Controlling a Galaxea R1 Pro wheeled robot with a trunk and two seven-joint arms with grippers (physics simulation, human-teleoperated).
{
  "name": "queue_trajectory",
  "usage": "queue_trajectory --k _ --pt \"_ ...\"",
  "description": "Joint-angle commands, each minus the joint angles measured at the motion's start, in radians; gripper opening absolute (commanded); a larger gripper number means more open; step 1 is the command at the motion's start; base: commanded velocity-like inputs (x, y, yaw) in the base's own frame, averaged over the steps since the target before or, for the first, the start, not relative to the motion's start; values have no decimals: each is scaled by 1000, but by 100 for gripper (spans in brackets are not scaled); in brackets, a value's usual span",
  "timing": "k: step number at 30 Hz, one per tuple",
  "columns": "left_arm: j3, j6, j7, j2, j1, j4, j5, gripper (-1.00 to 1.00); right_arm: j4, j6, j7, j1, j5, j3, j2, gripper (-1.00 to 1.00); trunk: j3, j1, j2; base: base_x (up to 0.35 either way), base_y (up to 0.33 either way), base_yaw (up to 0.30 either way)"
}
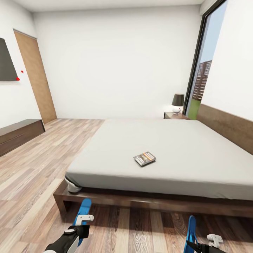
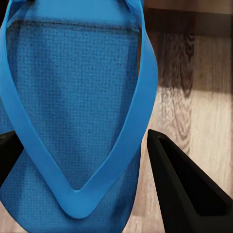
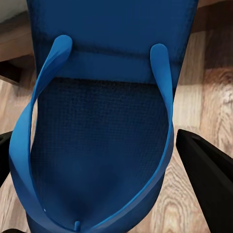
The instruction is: In the bedroom, move the book from the bed onto either nightstand, and place the two sandals side by side next to the bed.
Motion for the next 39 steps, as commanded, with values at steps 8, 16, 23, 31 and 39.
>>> queue_trajectory --k 8,16,23,31,39 --pt "6 6 -1 -1 0 -2 -12 -100 1 0 4 -1 4 -8 0 -100 -26 31 -57 0 0 0" --pt "6 6 -1 -1 0 -2 -12 -100 1 0 4 -1 4 -8 0 -100 -51 61 -113 0 0 0" --pt "6 6 -1 -1 0 -2 -12 -100 1 0 4 -1 4 -9 0 -100 -73 88 -162 0 0 0" --pt "8 6 -1 -1 0 -1 -10 -100 7 156 224 -1 -40 -12 -145 -100 -98 119 -218 0 0 0" --pt "9 6 -2 -4 0 -1 -9 -100 -3 322 273 -1 -47 -10 -163 -100 -123 149 -274 0 0 0"
